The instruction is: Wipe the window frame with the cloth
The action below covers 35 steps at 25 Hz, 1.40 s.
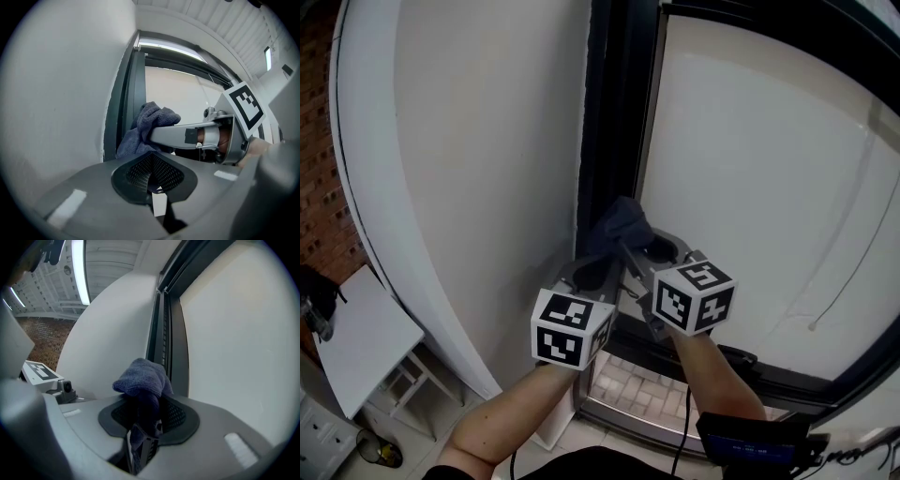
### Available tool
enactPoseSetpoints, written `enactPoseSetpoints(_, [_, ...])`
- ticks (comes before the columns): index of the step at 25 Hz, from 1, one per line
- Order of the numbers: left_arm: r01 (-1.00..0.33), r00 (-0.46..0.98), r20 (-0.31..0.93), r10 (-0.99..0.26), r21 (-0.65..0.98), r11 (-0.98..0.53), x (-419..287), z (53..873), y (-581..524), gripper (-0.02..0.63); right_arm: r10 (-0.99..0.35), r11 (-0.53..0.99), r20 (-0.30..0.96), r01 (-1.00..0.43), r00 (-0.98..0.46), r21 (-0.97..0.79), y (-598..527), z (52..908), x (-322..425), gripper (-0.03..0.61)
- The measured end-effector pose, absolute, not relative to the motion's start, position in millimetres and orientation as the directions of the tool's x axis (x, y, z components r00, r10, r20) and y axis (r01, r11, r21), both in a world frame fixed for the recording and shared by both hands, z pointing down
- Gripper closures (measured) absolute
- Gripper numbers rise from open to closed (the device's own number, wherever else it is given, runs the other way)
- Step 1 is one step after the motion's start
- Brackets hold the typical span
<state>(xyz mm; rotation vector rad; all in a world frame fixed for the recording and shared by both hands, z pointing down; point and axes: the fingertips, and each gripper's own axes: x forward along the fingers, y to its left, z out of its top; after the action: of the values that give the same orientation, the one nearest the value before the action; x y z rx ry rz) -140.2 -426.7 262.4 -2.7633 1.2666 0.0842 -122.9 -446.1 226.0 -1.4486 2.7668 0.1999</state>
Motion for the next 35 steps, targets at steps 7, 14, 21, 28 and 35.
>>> enactPoseSetpoints(7, [-0.754, 0.657, -0.13, -0.743, -0.09, -0.651, -137, 223, -431, 0.62, -0.811, 0.559, -0.115, -0.818, -0.574, 0.134, -447, 188, -124, 0.457])
enactPoseSetpoints(14, [-0.747, 0.664, -0.161, -0.73, -0.097, -0.658, -138, 188, -432, 0.62, -0.805, 0.548, -0.16, -0.819, -0.572, 0.17, -445, 151, -126, 0.457])
enactPoseSetpoints(21, [-0.749, 0.66, -0.205, -0.722, -0.107, -0.654, -142, 149, -428, 0.62, -0.794, 0.537, -0.215, -0.822, -0.569, 0.191, -441, 107, -123, 0.457])
enactPoseSetpoints(28, [-0.764, 0.64, -0.252, -0.726, -0.102, -0.638, -144, 110, -429, 0.62, -0.786, 0.519, -0.253, -0.825, -0.564, 0.224, -441, 67, -126, 0.457])
enactPoseSetpoints(35, [-0.784, 0.614, -0.283, -0.737, -0.111, -0.611, -147, 82, -435, 0.62, -0.777, 0.515, -0.281, -0.825, -0.564, 0.231, -444, 37, -128, 0.457])
